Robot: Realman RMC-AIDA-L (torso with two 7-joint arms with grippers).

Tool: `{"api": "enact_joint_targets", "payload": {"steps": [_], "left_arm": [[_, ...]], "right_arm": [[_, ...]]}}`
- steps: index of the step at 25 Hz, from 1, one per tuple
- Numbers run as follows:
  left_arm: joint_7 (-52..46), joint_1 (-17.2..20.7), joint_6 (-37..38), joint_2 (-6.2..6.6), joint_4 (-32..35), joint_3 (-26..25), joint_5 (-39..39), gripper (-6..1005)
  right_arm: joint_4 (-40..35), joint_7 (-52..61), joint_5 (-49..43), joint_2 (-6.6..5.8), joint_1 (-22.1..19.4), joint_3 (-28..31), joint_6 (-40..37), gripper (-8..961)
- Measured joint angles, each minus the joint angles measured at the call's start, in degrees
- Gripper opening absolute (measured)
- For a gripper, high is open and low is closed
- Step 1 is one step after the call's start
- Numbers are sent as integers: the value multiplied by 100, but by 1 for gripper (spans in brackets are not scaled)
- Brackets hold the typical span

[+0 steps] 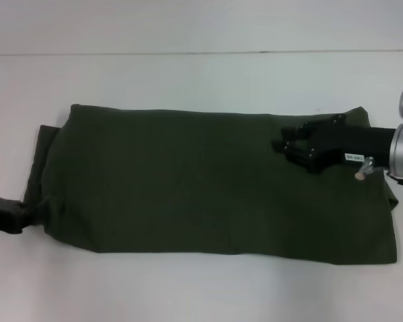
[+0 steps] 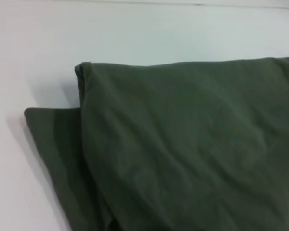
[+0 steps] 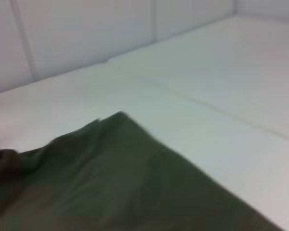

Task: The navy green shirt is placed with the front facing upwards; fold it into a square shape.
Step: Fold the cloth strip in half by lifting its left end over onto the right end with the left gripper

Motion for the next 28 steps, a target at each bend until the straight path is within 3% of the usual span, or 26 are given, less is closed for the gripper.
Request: {"api": "enact_joint_targets", "payload": {"steps": [3,7,12,15,22,28], "left_arm": [[-101,-5,-1,-21,-6,-33,-99,4],[-163,23,23,-55,-45,-81,-372,4],[-173,10,137,19,-266,-442,-703,3],[-175,1,285,78,-340,-696,-920,3],[-205,-11,509,120,-389,-894,-1452,3],[-296,-153,572,112,-516,-875,-1880,3]], "right_arm": [[1183,-1779,1045,0,193,-12,426,265],[2881,-4288,2637,21,614,-44,595,180],[4794,-6955,4362,102,1227,-52,235,74],[5426,-7600,4794,126,1458,-25,-112,25],[5650,-7829,4955,130,1649,-17,-227,-2],[6197,-8141,4949,132,2146,16,-131,-2]]}}
